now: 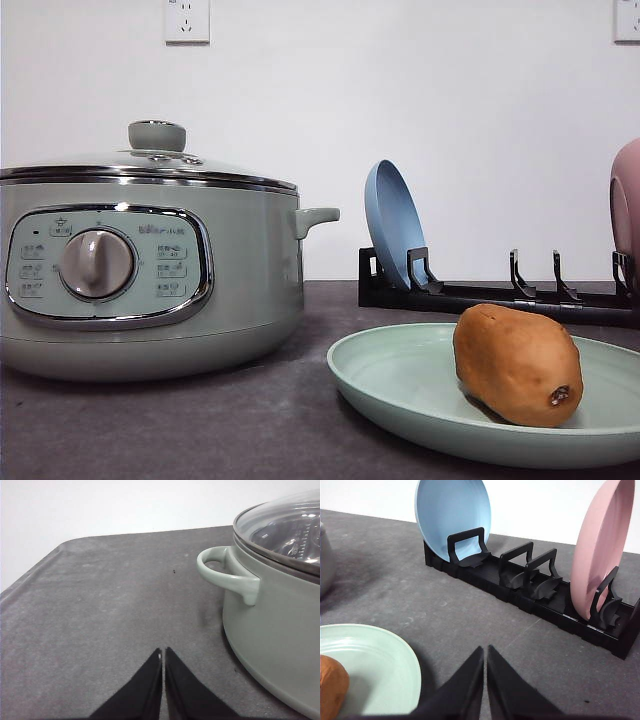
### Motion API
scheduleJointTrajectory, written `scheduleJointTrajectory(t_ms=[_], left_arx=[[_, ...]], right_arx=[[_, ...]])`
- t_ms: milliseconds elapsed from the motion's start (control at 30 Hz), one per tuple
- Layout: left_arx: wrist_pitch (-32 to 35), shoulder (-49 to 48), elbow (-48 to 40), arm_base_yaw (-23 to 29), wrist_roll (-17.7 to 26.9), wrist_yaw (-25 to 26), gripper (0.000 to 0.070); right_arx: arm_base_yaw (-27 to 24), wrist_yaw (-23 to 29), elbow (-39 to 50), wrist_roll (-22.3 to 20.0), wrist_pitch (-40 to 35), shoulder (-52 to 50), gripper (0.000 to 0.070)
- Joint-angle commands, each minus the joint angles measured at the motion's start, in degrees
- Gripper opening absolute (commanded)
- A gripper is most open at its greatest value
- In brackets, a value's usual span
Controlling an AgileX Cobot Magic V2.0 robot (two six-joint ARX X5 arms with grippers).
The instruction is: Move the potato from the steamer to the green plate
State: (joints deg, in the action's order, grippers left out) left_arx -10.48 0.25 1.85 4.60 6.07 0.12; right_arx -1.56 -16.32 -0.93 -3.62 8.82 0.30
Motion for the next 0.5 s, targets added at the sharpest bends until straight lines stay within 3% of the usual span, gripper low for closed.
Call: scheduleJointTrajectory(t_ms=[0,467], left_arx=[[-0.2,-0.1,-1.2,0.1,-0.4,0.0,0.0],[-0.2,-0.1,-1.2,0.1,-0.4,0.0,0.0]], right_arx=[[-0.1,-0.2,0.3,0.6,0.2,-0.1,0.0],[-0.1,-0.2,0.3,0.6,0.2,-0.1,0.0]])
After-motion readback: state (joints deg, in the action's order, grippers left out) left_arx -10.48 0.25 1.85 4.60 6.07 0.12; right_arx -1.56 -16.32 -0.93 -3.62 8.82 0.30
